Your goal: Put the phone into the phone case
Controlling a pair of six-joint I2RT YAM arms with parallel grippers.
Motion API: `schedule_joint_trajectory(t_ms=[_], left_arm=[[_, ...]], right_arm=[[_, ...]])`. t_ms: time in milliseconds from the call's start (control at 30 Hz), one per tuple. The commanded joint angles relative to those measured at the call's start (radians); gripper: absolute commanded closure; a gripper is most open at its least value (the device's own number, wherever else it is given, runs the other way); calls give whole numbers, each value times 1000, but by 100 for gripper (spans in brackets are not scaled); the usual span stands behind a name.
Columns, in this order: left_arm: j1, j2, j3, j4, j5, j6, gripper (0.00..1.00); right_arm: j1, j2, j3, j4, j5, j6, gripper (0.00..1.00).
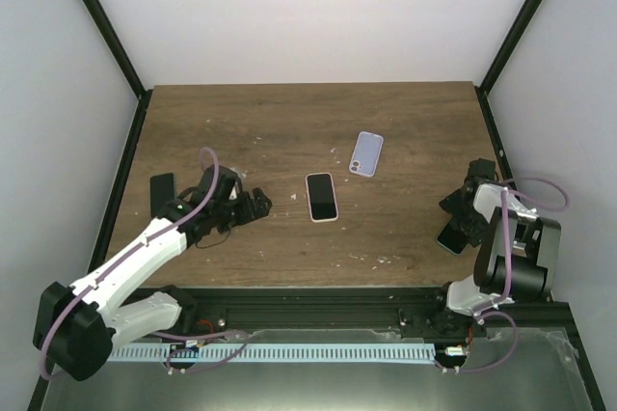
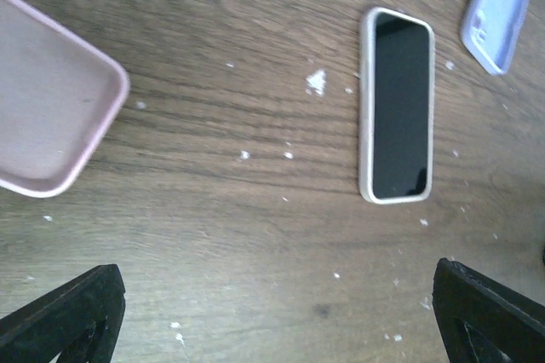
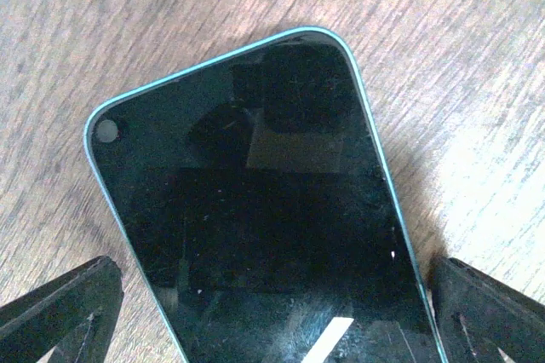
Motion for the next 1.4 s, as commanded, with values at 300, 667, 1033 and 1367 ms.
schedule_joint_trajectory(t_ms=[300,667,1033,1367], left_arm=[[298,43,-84,68,-17,-139,0],[390,13,-101,12,-141,-185,4],[392,67,-96,6,-130,-309,16],[392,189,-77,64,-226,-355,30]], right_arm=[[180,63,-27,106,-166,-38,2],[359,186,72,45,-117,22,6],[319,201,160,-70,-118,185,7],[278,300,196,-86,-141,191,9]])
